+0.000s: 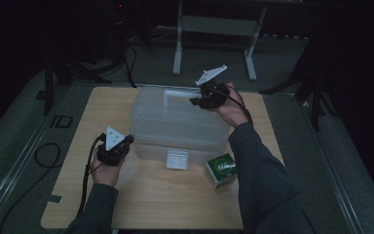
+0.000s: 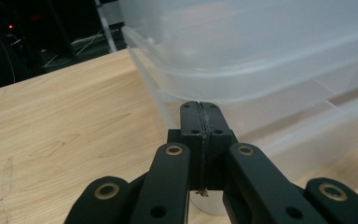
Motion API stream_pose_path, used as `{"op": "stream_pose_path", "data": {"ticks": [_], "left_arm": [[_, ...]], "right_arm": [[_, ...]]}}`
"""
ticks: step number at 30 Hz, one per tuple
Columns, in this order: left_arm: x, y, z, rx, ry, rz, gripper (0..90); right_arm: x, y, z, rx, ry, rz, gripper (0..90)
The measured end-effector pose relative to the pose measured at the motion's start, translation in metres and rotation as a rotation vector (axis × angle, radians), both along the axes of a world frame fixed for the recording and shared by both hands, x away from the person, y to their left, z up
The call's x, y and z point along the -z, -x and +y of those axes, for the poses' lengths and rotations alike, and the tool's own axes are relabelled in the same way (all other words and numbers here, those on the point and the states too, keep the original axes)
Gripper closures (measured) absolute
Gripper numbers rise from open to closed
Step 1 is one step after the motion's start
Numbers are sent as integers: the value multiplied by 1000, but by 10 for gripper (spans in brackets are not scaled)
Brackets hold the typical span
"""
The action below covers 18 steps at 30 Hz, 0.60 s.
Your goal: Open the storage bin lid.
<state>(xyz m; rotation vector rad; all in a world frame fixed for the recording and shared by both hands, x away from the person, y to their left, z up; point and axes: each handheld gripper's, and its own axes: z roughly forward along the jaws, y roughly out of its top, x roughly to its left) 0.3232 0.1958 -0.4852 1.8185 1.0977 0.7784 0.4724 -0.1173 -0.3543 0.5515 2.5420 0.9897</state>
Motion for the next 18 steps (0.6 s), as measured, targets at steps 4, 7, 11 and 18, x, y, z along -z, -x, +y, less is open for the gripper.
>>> {"op": "stream_pose_path", "data": {"ticks": [4, 7, 11, 18], "left_arm": [[1, -5, 1, 5, 29, 3, 895], [3, -7, 0, 9, 31, 5, 896], [3, -6, -1, 3, 43, 11, 900], [5, -3, -2, 24, 47, 8, 900]], "right_arm": [[-1, -1, 0, -2, 1, 4, 728], [-2, -2, 0, -2, 5, 6, 728], [-3, -4, 0, 1, 4, 11, 727], [-9, -9, 0, 15, 20, 14, 717]]}}
